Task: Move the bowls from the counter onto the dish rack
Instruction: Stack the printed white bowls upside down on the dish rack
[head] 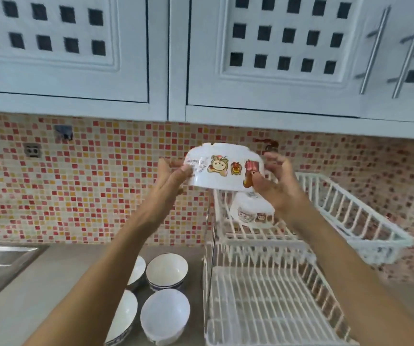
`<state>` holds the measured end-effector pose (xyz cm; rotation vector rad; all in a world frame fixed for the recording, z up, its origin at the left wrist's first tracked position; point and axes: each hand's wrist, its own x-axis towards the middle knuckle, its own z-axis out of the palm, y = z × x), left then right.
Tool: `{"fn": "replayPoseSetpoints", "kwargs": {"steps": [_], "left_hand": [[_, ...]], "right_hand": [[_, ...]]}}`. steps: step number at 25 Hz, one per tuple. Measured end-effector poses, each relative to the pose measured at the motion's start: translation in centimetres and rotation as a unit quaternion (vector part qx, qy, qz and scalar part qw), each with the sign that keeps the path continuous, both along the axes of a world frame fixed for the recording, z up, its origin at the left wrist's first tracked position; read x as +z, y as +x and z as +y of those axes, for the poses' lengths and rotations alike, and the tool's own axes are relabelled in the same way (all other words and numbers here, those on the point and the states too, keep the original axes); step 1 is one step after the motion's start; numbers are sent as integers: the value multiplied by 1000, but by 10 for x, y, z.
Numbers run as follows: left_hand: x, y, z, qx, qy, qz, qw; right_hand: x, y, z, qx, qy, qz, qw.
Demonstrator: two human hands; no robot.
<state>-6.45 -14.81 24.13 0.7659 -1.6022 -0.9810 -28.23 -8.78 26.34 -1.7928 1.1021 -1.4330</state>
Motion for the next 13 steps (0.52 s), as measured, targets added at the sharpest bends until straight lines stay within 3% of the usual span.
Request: {"fn": "replayPoseSetpoints", "kwargs": {"steps": [6,13], "left_hand": [[25,-74,-43,-49,-46,-187,980],[16,-123,-95,-8,-11,-365,931]], "right_hand": [[3,-95,-48,-65,14,184,981],[-27,-141,-108,-23,121,248,961]]}}
